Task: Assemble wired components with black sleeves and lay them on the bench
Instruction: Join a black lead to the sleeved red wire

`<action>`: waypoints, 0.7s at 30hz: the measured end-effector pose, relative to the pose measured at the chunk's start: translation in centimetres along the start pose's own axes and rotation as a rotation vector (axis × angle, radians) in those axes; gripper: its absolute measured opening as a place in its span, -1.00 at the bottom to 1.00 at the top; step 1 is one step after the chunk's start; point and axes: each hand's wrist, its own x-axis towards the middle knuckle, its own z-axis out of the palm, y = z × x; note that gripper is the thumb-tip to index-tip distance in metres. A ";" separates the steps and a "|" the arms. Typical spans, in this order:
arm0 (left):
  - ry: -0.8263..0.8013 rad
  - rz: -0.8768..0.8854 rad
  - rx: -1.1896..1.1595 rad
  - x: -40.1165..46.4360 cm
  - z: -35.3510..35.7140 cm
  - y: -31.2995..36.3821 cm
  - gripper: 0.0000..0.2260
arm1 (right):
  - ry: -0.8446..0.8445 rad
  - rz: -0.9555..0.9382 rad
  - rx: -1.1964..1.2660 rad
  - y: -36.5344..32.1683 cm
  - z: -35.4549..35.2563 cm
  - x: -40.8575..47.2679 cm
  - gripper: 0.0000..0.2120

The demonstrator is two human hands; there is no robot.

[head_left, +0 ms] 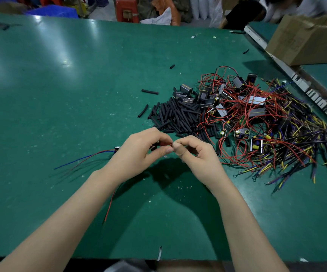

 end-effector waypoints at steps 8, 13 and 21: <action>0.215 0.002 0.049 -0.1 1.1 0.6 -0.88 | 0.108 -0.161 -0.033 -0.2 0.2 0.0 -0.93; 0.308 0.001 0.116 -0.1 1.8 1.0 -0.84 | 0.171 -0.276 -0.106 -0.2 0.2 0.0 -0.94; 0.297 -0.256 -0.103 -0.1 2.3 2.2 -0.87 | 0.257 -0.497 -0.434 -0.2 0.2 0.1 -0.93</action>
